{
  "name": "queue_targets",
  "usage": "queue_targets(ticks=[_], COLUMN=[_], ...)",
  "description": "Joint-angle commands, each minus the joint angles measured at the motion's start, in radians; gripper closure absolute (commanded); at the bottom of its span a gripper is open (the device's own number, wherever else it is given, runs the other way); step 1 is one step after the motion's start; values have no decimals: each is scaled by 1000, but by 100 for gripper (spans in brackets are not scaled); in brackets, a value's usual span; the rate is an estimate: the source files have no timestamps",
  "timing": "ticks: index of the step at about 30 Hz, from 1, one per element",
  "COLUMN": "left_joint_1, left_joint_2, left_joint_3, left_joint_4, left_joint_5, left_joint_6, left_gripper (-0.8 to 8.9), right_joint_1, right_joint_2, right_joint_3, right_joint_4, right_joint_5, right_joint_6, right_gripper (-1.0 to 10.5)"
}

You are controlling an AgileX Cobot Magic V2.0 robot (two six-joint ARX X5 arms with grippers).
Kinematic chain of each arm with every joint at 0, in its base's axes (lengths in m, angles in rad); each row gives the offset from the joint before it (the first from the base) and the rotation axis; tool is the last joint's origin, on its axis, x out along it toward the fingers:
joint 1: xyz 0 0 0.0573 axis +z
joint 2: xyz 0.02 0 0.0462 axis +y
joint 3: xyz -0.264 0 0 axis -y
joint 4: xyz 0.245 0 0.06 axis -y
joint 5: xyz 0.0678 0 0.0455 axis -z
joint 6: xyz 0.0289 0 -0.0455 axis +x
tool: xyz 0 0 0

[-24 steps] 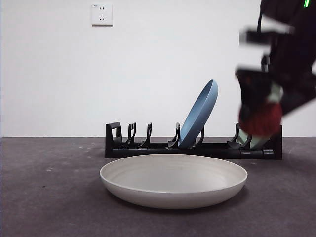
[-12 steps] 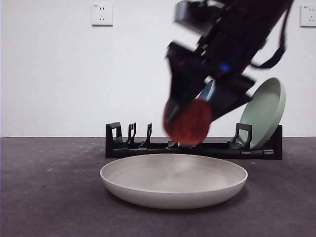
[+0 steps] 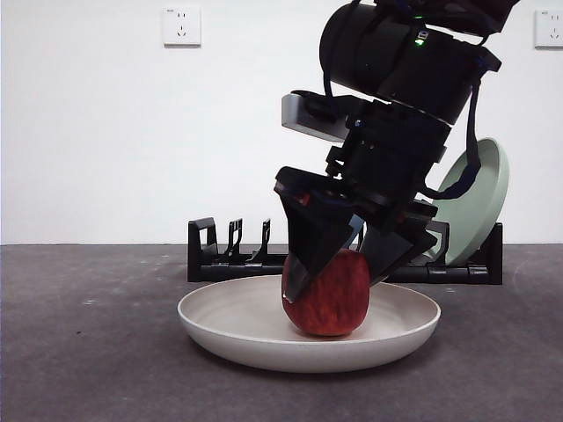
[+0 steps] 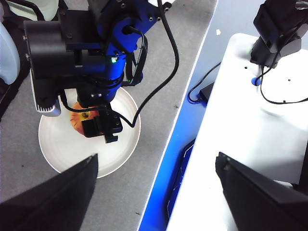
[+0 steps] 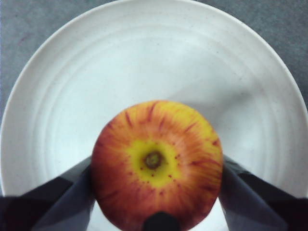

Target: Take the yellow plate from the plate rack,put the plate on the table,take the apple from the table,put the apple in the plate

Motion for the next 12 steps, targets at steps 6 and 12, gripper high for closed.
queue_targets(ticks=[6,12], left_joint_1=[-2,-2], left_joint_2=[0,0], left_joint_3=[-2,-2], left_joint_4=[0,-1], left_joint_5=[0,0], left_joint_6=[-14,-14], left_gripper=[404,404], right_joint_1=[3,3], right_joint_2=[26,-14], right_joint_3=[-10,-10], right_joint_4=[-44,-53], right_joint_5=[3,3], right_joint_6=[14,13], right_gripper=[414,328])
